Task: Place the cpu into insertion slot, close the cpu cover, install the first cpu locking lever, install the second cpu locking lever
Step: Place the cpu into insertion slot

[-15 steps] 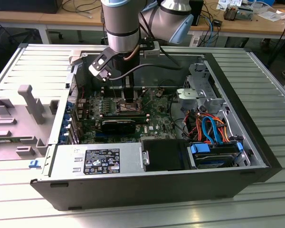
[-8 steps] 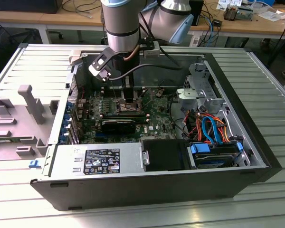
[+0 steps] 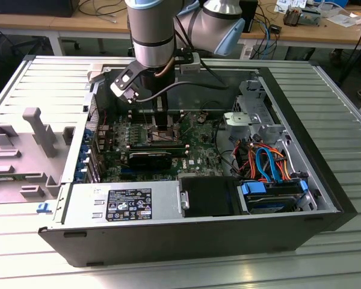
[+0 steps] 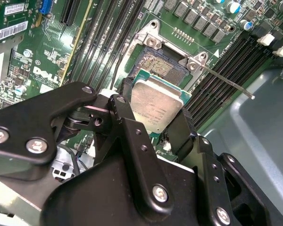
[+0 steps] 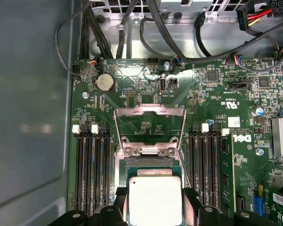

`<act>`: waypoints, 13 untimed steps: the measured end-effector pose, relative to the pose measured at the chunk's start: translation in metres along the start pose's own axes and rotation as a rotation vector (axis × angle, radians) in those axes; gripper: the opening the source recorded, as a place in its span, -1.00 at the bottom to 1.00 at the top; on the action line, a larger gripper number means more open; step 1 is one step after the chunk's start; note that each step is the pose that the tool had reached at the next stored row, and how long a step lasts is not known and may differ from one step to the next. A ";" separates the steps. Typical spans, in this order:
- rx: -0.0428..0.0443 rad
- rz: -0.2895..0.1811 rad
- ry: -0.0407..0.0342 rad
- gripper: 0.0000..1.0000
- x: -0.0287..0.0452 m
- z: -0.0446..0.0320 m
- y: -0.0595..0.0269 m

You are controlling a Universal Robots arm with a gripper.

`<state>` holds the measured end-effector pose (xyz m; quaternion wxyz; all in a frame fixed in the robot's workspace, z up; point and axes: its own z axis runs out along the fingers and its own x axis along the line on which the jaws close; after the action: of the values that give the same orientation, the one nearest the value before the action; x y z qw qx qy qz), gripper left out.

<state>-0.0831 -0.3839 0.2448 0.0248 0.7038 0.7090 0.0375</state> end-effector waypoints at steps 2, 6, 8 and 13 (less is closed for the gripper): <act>0.0000 0.000 -0.0001 0.09 0.0000 0.0001 -0.0004; 0.0000 0.000 0.0000 0.09 0.0000 0.0005 -0.0015; -0.0001 0.000 0.0000 0.09 0.0000 0.0007 -0.0019; 0.0000 0.000 0.0000 0.09 0.0000 0.0015 -0.0030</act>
<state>-0.0860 -0.3839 0.2431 0.0248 0.7038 0.7090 0.0375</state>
